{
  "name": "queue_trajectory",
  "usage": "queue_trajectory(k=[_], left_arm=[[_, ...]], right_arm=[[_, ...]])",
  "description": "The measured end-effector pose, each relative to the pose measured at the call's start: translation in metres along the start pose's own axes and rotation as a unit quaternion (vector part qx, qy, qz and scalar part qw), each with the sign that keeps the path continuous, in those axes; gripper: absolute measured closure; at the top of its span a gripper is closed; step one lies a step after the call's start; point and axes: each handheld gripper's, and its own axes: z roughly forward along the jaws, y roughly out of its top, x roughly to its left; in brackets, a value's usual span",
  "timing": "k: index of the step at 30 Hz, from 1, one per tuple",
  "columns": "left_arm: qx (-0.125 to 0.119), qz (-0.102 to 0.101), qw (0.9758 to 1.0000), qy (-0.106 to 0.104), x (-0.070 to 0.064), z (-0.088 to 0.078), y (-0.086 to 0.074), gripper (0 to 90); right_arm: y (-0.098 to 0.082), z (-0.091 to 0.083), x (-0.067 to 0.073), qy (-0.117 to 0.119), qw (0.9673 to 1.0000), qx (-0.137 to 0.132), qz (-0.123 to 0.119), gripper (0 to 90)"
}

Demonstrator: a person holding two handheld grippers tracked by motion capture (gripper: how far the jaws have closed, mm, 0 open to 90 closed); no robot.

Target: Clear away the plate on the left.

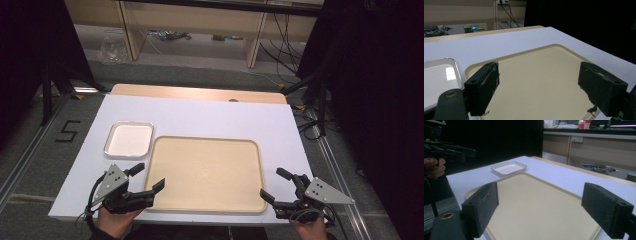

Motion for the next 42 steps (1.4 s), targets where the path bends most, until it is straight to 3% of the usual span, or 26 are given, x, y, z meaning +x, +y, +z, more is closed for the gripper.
queue_trajectory(k=[14,16,18,19,27,28,29,30,33,34,36,38,39,42], left_arm=[[0.005,0.003,1.0000,-0.007,0.002,0.001,0.000,17.1],[0.001,-0.018,0.9997,-0.015,0.005,0.001,0.000,17.1],[-0.003,-0.020,0.9997,-0.012,0.006,0.000,0.000,17.4],[-0.004,-0.018,0.9998,-0.012,0.007,0.000,0.000,17.4],[-0.004,-0.018,0.9998,-0.006,0.009,0.000,0.002,17.4],[-0.005,-0.018,0.9998,-0.005,0.009,0.001,0.002,17.4],[-0.004,-0.018,0.9998,-0.004,0.010,0.002,0.002,17.4],[-0.002,-0.018,0.9998,-0.003,0.011,0.003,0.002,17.5],[0.002,-0.018,0.9998,0.003,0.013,0.004,0.002,17.4],[0.001,-0.018,0.9998,0.004,0.015,0.004,0.002,17.4],[-0.003,-0.021,0.9998,0.006,0.016,0.003,0.002,17.8],[-0.005,-0.021,0.9997,0.008,0.017,0.001,0.002,17.8],[-0.005,-0.021,0.9997,0.008,0.017,0.001,0.002,17.8],[0.006,-0.022,0.9996,0.014,0.022,0.001,0.002,17.6]], right_arm=[[0.000,0.000,0.000,-0.004,1.0000,0.001,-0.004,15.1],[0.000,0.000,-0.001,-0.003,1.0000,-0.002,-0.003,15.1],[0.000,-0.001,0.000,-0.007,1.0000,0.003,-0.003,15.1],[0.000,-0.001,-0.002,-0.015,0.9997,-0.003,-0.018,15.1],[-0.001,0.000,-0.004,-0.010,0.9998,-0.005,-0.017,15.1],[-0.002,0.000,-0.001,-0.004,0.9999,0.005,0.012,15.1],[-0.002,0.001,-0.006,-0.005,0.9999,0.001,-0.013,15.1],[-0.002,0.001,-0.005,-0.007,0.9999,0.008,0.003,15.2],[-0.002,0.001,-0.008,-0.011,0.9999,0.002,-0.011,15.2],[-0.002,0.001,-0.005,-0.009,0.9999,0.007,0.006,15.2],[-0.002,0.001,-0.006,-0.017,0.9998,0.007,-0.003,15.2],[-0.002,0.001,-0.007,-0.009,0.9999,0.007,0.000,15.2],[-0.001,0.000,-0.008,-0.019,0.9998,0.004,-0.010,15.2],[0.000,0.000,-0.005,-0.025,0.9996,-0.004,-0.015,15.1]])
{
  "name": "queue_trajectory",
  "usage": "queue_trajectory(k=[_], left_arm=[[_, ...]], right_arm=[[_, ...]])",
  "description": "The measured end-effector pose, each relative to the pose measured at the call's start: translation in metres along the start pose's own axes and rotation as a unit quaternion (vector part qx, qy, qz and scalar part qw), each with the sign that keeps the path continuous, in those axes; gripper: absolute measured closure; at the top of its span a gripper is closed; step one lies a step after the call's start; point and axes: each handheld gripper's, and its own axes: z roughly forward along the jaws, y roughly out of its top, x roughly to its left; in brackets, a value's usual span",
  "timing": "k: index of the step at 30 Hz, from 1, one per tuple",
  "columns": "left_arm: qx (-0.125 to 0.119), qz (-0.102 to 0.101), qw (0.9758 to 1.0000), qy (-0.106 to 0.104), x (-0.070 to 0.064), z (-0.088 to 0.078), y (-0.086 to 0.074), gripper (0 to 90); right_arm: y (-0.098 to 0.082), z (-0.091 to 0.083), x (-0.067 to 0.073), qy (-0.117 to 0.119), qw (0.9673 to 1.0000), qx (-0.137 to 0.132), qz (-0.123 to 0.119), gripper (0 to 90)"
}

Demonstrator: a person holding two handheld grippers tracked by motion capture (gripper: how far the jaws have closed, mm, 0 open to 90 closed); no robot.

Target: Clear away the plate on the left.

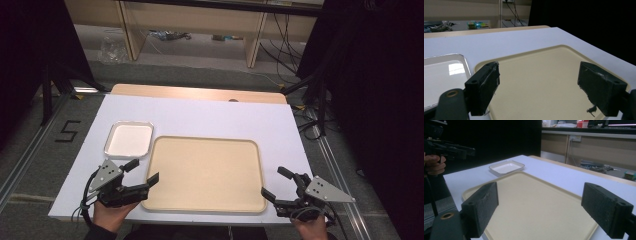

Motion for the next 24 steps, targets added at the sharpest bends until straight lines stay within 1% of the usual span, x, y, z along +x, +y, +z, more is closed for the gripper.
queue_trajectory(k=[1,2,5,6,7,8,11,12,14,18,20,21,22,23,24], left_arm=[[0.000,0.000,1.0000,0.000,0.000,0.000,0.000,17.6],[0.002,0.000,1.0000,0.003,0.002,0.001,0.000,17.6],[0.011,-0.002,0.9999,0.013,0.009,0.002,-0.001,17.6],[0.012,-0.009,0.9997,0.017,0.014,0.004,-0.001,17.6],[0.012,-0.009,0.9997,0.017,0.014,0.004,-0.001,17.6],[0.017,-0.011,0.9995,0.023,0.019,0.005,-0.001,17.6],[0.018,-0.012,0.9993,0.029,0.022,0.007,-0.002,17.6],[0.023,-0.010,0.9992,0.032,0.024,0.008,-0.002,17.6],[0.026,-0.011,0.9990,0.034,0.024,0.008,-0.003,17.6],[0.026,-0.009,0.9990,0.034,0.024,0.009,-0.003,17.7],[0.034,0.002,0.9984,0.045,0.026,0.010,-0.003,17.8],[0.034,0.002,0.9984,0.045,0.026,0.010,-0.003,17.9],[0.039,0.008,0.9978,0.053,0.028,0.011,-0.004,17.9],[0.039,0.008,0.9978,0.053,0.028,0.011,-0.004,18.0],[0.041,0.007,0.9975,0.057,0.031,0.013,-0.004,18.0]], right_arm=[[0.000,0.000,0.000,0.000,1.0000,0.000,0.000,15.1],[-0.001,0.001,0.003,0.014,0.9997,0.009,0.018,15.2],[0.000,0.002,0.002,0.018,0.9998,0.007,0.011,15.1],[0.001,0.001,0.002,0.021,0.9997,0.007,0.009,15.2],[0.001,0.001,0.002,0.021,0.9997,0.007,0.009,15.2],[0.000,0.002,0.003,0.019,0.9997,0.007,0.014,15.2],[0.000,0.002,0.003,0.019,0.9997,0.008,0.013,15.2],[0.000,0.002,0.003,0.020,0.9997,0.006,0.010,15.2],[0.000,0.002,0.003,0.019,0.9997,0.006,0.011,15.2],[0.001,0.001,0.003,0.021,0.9997,0.007,0.009,15.2],[0.001,0.002,0.003,0.019,0.9998,0.008,0.008,15.2],[0.001,0.002,0.003,0.020,0.9997,0.006,0.010,15.2],[0.001,0.002,0.003,0.021,0.9997,0.005,0.011,15.2],[0.001,0.002,0.003,0.021,0.9997,0.005,0.011,15.2],[0.001,0.002,0.003,0.021,0.9997,0.005,0.011,15.2]])
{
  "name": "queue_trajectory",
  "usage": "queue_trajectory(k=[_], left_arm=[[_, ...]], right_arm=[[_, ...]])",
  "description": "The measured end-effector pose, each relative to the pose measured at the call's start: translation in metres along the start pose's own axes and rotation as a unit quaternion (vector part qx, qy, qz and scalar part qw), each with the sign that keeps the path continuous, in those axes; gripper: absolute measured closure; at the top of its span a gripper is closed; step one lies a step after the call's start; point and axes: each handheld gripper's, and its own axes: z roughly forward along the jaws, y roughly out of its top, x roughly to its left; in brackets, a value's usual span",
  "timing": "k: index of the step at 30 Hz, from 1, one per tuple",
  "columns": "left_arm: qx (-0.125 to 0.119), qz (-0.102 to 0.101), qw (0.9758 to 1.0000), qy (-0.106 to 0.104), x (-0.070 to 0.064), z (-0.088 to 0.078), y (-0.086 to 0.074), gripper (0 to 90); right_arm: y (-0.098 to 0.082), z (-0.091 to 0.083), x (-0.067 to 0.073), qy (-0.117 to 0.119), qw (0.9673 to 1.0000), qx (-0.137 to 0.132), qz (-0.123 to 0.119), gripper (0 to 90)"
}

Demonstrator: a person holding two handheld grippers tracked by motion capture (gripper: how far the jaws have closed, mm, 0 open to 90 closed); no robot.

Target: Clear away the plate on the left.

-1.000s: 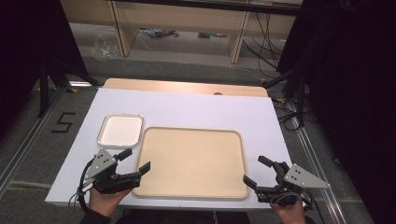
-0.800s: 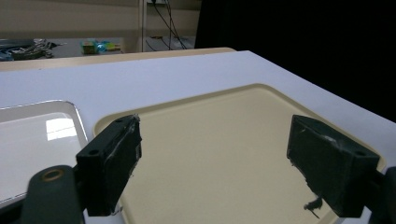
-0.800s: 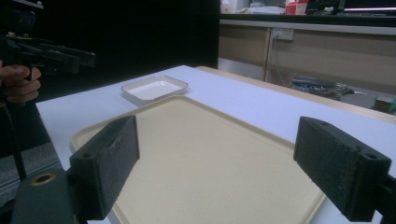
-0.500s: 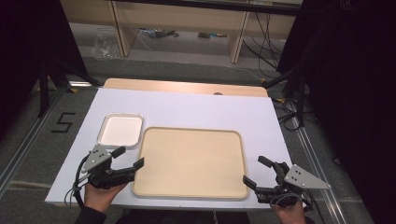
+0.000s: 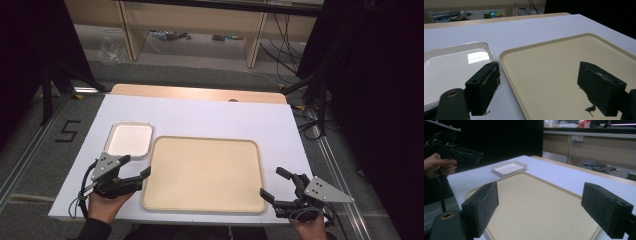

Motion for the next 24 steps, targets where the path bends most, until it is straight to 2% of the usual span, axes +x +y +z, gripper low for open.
queue_trajectory(k=[4,8,9,10,15,16,24], left_arm=[[0.008,0.001,0.9999,0.013,0.004,0.004,-0.001,18.4],[0.033,-0.009,0.9989,0.032,0.015,0.015,-0.003,19.4],[0.033,-0.009,0.9989,0.032,0.015,0.015,-0.003,20.4],[0.044,-0.006,0.9981,0.043,0.019,0.019,-0.004,20.3],[0.049,-0.018,0.9969,0.059,0.029,0.024,-0.006,20.0],[0.053,-0.021,0.9960,0.069,0.034,0.025,-0.006,20.0],[0.059,-0.038,0.9939,0.085,0.048,0.028,-0.005,20.3]], right_arm=[[0.000,0.000,0.000,0.000,1.0000,0.000,0.000,15.2],[0.000,0.000,0.000,0.002,1.0000,0.000,0.000,15.2],[0.000,0.000,0.000,0.001,1.0000,0.000,0.000,15.2],[0.000,0.000,0.000,0.001,1.0000,0.000,0.002,15.2],[0.000,0.000,0.001,0.005,1.0000,0.001,0.000,15.2],[0.000,0.000,0.001,0.005,1.0000,0.000,0.002,15.2],[0.000,0.000,0.001,0.006,1.0000,0.000,0.001,15.2]])
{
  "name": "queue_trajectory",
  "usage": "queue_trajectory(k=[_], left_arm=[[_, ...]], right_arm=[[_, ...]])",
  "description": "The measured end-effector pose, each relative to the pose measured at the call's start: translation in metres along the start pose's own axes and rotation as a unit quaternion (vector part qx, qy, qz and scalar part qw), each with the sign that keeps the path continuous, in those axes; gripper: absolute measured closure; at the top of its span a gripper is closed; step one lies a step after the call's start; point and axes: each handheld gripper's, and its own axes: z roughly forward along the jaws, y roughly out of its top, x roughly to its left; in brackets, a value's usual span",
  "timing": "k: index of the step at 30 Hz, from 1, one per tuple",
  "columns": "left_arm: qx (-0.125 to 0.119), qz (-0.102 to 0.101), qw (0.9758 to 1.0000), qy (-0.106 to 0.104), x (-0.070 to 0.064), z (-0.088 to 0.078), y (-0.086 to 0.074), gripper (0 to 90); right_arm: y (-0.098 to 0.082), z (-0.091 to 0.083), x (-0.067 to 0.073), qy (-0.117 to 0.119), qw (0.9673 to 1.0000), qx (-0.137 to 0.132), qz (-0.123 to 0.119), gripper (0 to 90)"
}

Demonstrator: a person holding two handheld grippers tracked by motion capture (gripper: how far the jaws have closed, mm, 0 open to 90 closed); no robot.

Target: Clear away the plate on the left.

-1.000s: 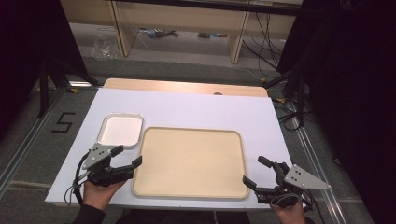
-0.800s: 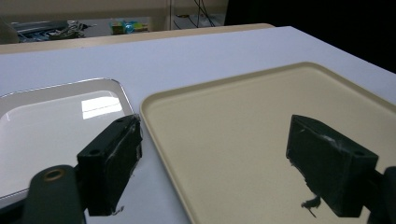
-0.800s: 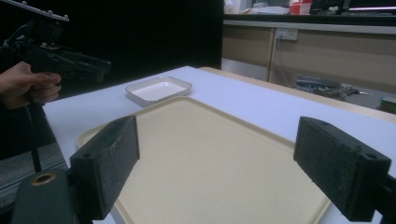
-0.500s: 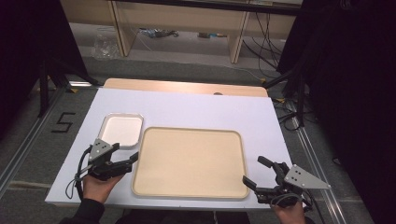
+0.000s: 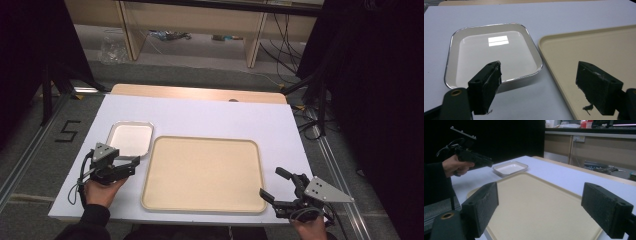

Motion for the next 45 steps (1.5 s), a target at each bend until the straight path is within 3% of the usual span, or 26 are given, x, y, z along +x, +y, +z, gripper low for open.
queue_trajectory(k=[8,13,16,23,24,25,26,28,30,31,32,38,39,41,42,43,44,45], left_arm=[[-0.005,-0.020,0.9997,0.016,0.014,0.000,0.003,21.2],[-0.005,-0.023,0.9993,0.029,0.022,0.000,0.004,21.3],[-0.004,-0.043,0.9984,0.038,0.031,0.001,0.004,21.3],[0.000,-0.054,0.9970,0.055,0.045,0.004,0.005,21.7],[0.002,-0.055,0.9967,0.059,0.048,0.005,0.005,21.7],[0.003,-0.057,0.9966,0.060,0.049,0.006,0.005,22.0],[0.007,-0.061,0.9963,0.059,0.052,0.007,0.005,22.3],[0.025,-0.071,0.9964,0.039,0.061,0.010,0.010,24.2],[0.026,-0.070,0.9962,0.046,0.063,0.010,0.011,25.8],[0.028,-0.069,0.9961,0.047,0.068,0.010,0.014,26.7],[0.032,-0.073,0.9957,0.048,0.070,0.011,0.015,26.6],[0.057,-0.065,0.9943,0.064,0.078,0.019,0.015,29.2],[0.059,-0.066,0.9940,0.064,0.080,0.020,0.016,31.3],[0.064,-0.067,0.9932,0.070,0.085,0.023,0.017,32.8],[0.070,-0.066,0.9928,0.071,0.088,0.023,0.018,35.1],[0.072,-0.072,0.9922,0.072,0.091,0.025,0.019,38.2],[0.075,-0.094,0.9903,0.070,0.095,0.028,0.020,40.6],[0.086,-0.092,0.9900,0.064,0.099,0.027,0.021,41.2]], right_arm=[[0.000,0.001,0.000,0.001,1.0000,0.001,-0.001,15.2],[0.000,0.000,0.000,0.002,1.0000,-0.001,0.000,15.2],[0.000,0.000,0.000,0.002,1.0000,0.003,0.000,15.2],[0.000,0.001,0.000,0.007,1.0000,0.004,-0.002,15.1],[0.000,0.000,0.000,0.006,1.0000,0.005,-0.001,15.2],[0.000,0.000,0.001,-0.010,0.9999,-0.008,-0.006,15.2],[0.000,0.000,0.003,-0.004,0.9999,0.004,0.012,15.1],[0.000,0.000,0.001,-0.010,0.9999,-0.002,-0.004,15.2],[0.000,0.000,0.001,-0.012,0.9999,-0.004,-0.003,15.2],[0.001,0.000,0.000,-0.001,0.9999,0.001,-0.013,15.2],[0.000,0.002,0.001,0.012,0.9999,0.003,-0.001,15.2],[0.001,0.001,0.000,-0.002,0.9999,-0.007,-0.016,15.2],[0.000,0.001,0.001,0.003,1.0000,-0.003,-0.001,15.2],[0.000,0.001,0.000,-0.005,0.9999,-0.005,-0.012,15.2],[0.001,-0.001,0.003,0.001,0.9999,0.011,0.009,15.2],[0.001,-0.001,0.001,0.001,1.0000,0.008,-0.005,15.2],[0.001,0.000,0.001,0.005,0.9999,0.006,-0.007,15.2],[0.001,0.000,0.001,0.002,0.9999,0.005,-0.008,15.2]])
